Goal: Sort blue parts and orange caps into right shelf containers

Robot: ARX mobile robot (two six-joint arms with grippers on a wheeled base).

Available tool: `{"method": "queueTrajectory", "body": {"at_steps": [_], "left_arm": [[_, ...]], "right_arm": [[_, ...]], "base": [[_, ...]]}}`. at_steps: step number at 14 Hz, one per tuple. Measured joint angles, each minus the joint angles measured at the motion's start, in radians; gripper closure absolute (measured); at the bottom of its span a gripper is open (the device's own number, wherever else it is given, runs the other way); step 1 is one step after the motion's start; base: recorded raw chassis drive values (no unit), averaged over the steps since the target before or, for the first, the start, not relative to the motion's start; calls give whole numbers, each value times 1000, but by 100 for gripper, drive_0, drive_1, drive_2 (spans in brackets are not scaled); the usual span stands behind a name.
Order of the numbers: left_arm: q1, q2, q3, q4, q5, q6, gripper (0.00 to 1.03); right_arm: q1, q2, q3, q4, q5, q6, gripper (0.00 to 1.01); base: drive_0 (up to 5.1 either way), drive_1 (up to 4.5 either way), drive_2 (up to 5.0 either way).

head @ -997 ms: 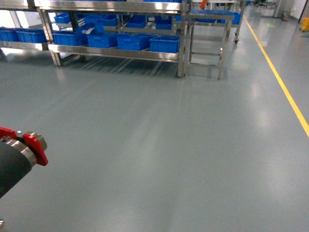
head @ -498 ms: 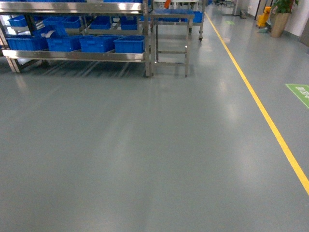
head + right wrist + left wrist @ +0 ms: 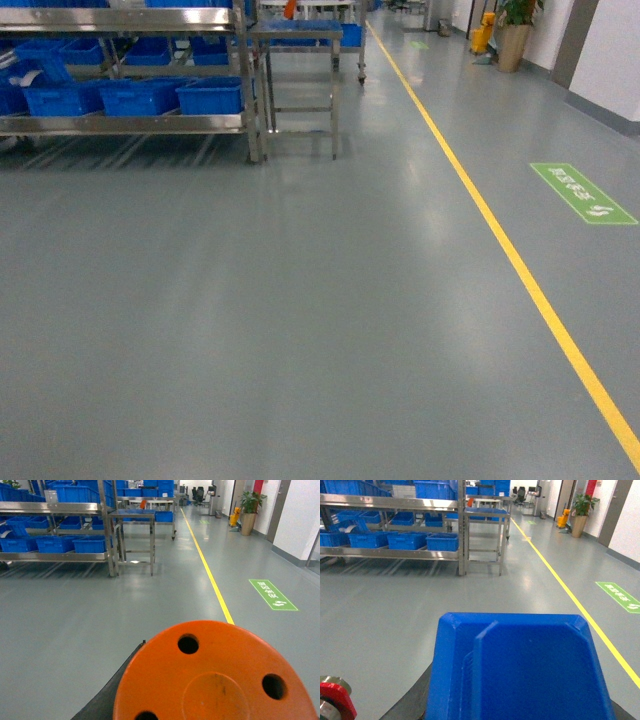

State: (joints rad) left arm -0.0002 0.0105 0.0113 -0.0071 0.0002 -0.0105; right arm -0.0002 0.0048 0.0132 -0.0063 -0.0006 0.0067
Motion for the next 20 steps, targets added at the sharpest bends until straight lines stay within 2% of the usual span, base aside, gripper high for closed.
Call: {"method": "queueTrajectory", "body": {"at_steps": [20], "left_arm": [[1,0,0,3,-2,0,61]], "right_arm": [[0,0,0,2,0,0,58]], "base": [[15,434,-403]]}}
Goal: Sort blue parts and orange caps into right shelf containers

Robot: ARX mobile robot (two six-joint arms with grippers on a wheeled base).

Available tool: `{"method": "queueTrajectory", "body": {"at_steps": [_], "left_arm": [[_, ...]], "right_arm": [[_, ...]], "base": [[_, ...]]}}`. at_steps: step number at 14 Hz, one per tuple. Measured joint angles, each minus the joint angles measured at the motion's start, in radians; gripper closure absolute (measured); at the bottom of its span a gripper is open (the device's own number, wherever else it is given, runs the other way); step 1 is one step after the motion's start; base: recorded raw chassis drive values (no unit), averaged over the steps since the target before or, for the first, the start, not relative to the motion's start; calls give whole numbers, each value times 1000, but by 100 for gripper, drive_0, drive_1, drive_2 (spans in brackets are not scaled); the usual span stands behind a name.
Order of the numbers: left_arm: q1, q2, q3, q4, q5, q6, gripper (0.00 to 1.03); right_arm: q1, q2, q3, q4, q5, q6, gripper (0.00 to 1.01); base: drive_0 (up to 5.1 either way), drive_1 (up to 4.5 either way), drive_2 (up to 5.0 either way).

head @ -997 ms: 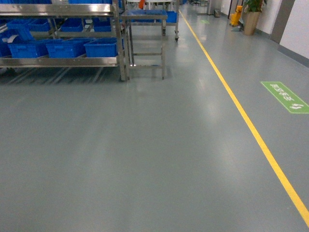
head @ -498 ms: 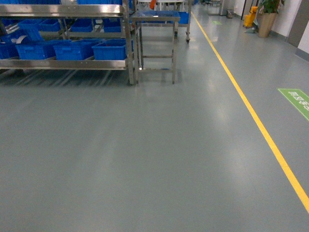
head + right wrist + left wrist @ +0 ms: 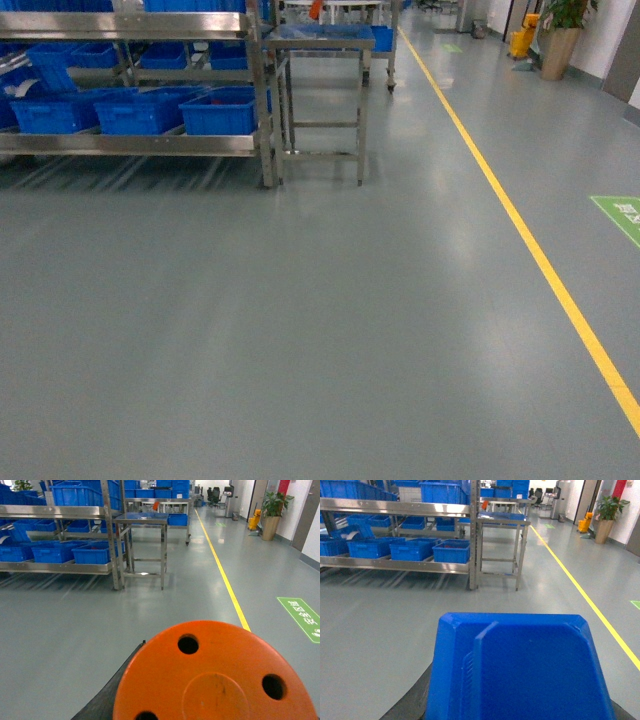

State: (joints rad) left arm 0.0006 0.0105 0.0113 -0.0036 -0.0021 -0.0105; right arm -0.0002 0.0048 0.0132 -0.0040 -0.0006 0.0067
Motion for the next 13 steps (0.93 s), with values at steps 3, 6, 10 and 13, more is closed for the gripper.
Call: {"method": "queueTrajectory", "body": {"at_steps": [3,6,10,13], "left_arm": [[0,0,0,-4,1,0,61],[0,0,0,-3,2,0,61],[0,0,0,-4,1,0,61],[0,0,0,-3,2,0,61]], "right_arm": [[0,0,0,-2,0,0,58],[0,0,0,0,0,0,58],[0,0,0,-2,0,0,58],[0,0,0,-4,0,0,58]], "base": [[-5,416,-426],[-7,414,-428],[-2,420,-425],[3,426,-420]]}}
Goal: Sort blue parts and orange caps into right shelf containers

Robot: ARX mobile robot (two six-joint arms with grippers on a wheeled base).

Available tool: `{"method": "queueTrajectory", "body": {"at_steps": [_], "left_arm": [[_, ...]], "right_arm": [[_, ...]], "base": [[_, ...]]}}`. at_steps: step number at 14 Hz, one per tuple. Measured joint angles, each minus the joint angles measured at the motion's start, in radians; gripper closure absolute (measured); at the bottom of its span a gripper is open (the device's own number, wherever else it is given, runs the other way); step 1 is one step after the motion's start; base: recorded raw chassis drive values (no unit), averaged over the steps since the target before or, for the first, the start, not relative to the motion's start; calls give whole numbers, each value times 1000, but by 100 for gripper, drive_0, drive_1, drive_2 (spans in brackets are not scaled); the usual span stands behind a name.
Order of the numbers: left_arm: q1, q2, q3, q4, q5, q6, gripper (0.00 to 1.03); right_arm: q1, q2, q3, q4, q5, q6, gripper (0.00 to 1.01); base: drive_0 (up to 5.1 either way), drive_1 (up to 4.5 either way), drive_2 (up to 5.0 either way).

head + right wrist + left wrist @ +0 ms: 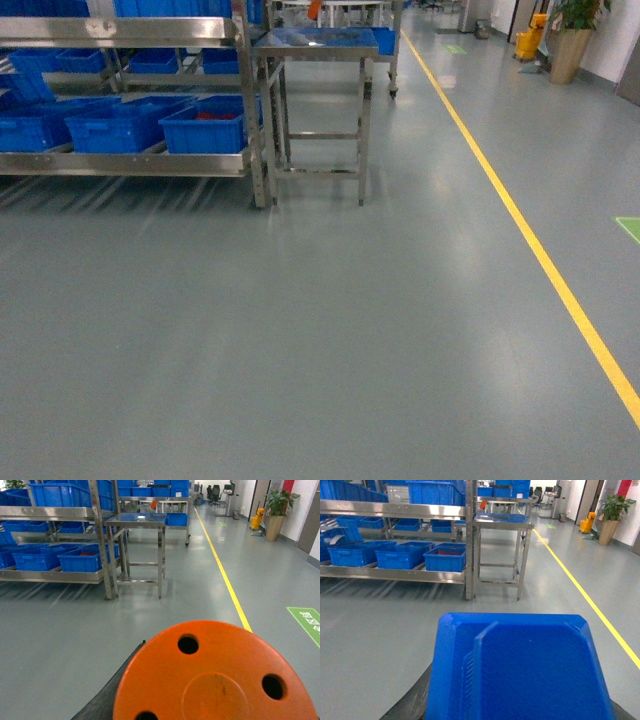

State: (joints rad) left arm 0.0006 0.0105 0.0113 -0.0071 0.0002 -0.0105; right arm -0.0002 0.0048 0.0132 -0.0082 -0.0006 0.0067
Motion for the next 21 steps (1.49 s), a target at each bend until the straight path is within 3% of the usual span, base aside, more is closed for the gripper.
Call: {"method": "queueTrajectory", "body": {"at_steps": [21], "left_arm": [[0,0,0,1,-1,0,61]], "right_arm": [[0,0,0,6,0,0,58]], "base": [[0,424,-424]]}}
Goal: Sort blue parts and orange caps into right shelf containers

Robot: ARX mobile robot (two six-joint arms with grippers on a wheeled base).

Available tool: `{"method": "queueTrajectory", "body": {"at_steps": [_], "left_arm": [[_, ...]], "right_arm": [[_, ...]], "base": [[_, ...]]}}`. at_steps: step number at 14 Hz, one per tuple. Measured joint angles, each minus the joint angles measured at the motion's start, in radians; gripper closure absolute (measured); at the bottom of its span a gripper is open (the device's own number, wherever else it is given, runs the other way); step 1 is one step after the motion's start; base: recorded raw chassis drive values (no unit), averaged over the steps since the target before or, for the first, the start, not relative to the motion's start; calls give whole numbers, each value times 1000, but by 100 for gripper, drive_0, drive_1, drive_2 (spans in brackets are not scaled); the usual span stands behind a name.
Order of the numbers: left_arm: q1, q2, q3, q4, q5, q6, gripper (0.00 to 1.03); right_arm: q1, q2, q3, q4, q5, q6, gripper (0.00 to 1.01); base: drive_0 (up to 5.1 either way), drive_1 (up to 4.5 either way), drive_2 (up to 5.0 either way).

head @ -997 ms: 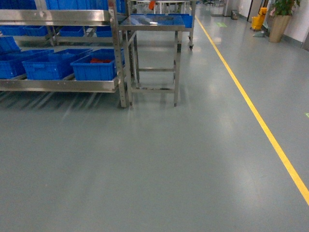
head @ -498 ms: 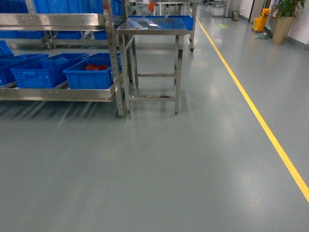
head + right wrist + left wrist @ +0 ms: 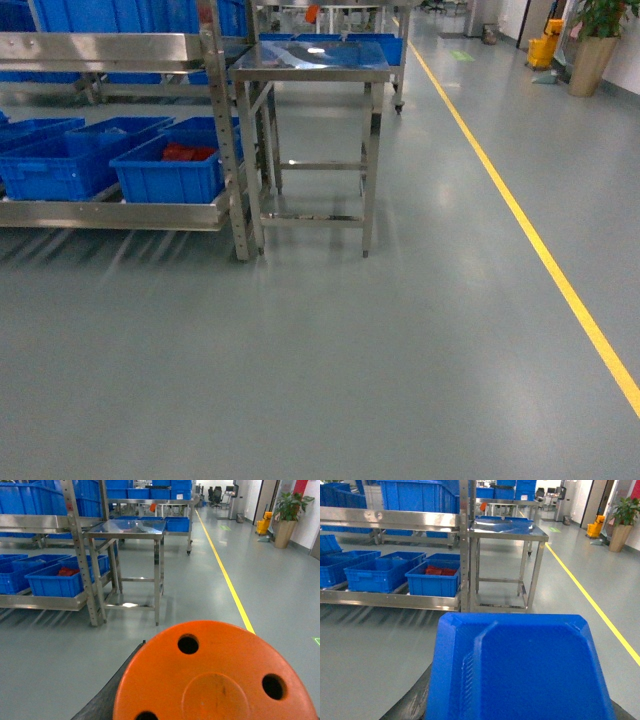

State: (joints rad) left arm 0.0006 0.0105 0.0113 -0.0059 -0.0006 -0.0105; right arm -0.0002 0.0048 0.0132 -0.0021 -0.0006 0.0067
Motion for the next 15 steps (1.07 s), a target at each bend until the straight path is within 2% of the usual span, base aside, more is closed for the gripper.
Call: {"method": "queueTrajectory", "body": {"at_steps": [15], "left_arm": [[0,0,0,0,0,0,62]], "right_arm": [[0,0,0,-3,0,0,58]], "base": [[5,433,-422]]}}
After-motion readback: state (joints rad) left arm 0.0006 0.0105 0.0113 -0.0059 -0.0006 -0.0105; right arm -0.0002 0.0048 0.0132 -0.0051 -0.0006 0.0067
